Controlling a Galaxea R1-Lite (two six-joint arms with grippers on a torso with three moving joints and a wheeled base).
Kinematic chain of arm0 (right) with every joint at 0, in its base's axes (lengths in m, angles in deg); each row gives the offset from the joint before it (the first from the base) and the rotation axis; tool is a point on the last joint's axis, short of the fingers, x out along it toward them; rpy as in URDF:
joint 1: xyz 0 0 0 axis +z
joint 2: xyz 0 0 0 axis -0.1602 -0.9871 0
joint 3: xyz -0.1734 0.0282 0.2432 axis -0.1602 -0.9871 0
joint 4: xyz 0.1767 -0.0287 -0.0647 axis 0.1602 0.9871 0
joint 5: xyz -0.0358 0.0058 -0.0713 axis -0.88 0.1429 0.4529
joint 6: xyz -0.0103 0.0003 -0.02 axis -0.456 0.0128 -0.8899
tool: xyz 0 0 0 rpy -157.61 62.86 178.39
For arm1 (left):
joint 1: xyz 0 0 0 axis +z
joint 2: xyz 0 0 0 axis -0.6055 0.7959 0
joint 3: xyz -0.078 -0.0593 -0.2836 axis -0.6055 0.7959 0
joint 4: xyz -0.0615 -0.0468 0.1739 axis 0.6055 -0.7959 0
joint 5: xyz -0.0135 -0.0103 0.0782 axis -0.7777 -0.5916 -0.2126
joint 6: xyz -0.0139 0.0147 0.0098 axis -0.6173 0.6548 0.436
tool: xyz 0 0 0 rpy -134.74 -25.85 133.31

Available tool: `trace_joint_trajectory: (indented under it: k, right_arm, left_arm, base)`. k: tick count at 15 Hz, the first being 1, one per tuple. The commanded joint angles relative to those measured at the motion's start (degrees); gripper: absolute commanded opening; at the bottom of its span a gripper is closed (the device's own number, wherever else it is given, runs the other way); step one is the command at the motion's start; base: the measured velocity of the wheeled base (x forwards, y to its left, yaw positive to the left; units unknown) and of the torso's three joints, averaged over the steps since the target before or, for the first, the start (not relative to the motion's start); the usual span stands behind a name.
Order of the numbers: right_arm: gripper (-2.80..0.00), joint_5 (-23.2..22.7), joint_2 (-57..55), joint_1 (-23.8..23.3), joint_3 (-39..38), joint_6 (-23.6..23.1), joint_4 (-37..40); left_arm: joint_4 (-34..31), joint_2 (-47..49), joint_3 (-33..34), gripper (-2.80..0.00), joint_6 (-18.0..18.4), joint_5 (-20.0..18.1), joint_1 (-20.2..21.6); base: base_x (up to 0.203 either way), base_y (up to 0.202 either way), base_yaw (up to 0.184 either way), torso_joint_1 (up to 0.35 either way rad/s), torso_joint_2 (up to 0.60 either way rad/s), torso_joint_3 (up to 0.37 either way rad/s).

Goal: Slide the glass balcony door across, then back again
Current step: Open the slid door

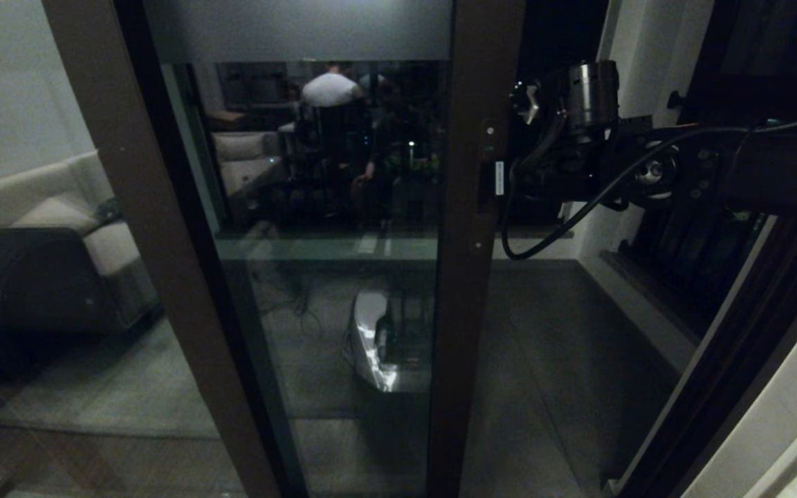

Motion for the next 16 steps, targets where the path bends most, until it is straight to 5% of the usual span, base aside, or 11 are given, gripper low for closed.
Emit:
trace_joint_trajectory:
  k: [1,16]
  right_arm:
    - [-2.8,1.3,-1.4,1.4,0.1,0.0,-1.5]
    - [-2.8,3.6,-7.7,9.6,0.9,-0.1,-8.1]
  left_arm:
    - [0.0,0.0,0.1,-2.8,0.0,0.0,0.0]
    - [0.0,0.0,0.1,-2.8,0.0,0.0,0.0]
  base:
    - [0.0,0.0,0.0,0.0,0.0,0.0]
    - [0.0,0.0,0.0,0.0,0.0,0.0]
